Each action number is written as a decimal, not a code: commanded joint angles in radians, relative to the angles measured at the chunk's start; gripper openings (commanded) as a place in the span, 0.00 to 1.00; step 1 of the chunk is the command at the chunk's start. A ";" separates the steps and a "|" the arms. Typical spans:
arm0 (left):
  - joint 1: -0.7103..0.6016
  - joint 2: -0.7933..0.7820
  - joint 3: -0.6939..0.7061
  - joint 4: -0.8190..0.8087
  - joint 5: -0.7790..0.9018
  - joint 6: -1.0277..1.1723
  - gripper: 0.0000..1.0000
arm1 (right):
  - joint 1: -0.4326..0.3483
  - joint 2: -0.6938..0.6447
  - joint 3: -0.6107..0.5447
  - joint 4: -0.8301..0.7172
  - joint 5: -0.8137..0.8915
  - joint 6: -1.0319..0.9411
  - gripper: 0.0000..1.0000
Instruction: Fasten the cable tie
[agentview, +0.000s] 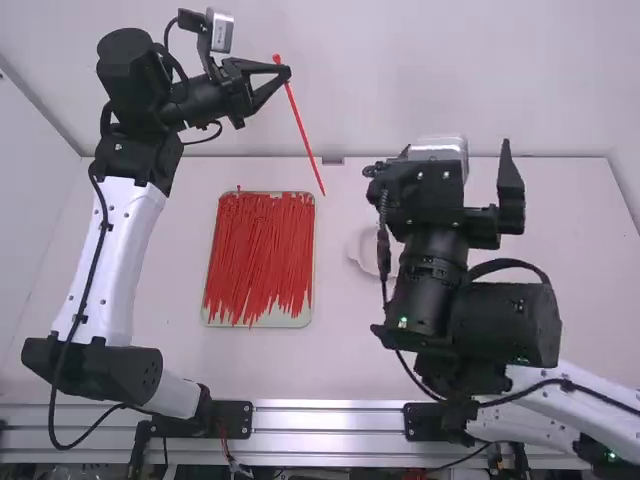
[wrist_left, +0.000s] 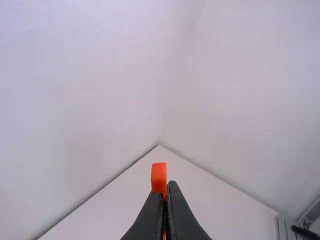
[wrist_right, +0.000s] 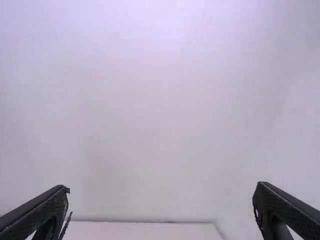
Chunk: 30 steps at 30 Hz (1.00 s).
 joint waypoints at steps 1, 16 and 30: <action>0.003 -0.005 -0.003 0.005 0.017 0.014 0.02 | -0.028 -0.030 0.001 -0.078 -0.105 0.088 0.98; 0.008 -0.005 -0.003 0.004 0.018 0.015 0.02 | -0.366 -0.072 0.001 -0.925 -0.511 0.801 0.98; 0.005 -0.005 -0.003 0.014 0.122 0.023 0.02 | -0.726 -0.013 0.001 -1.170 -1.621 0.974 0.98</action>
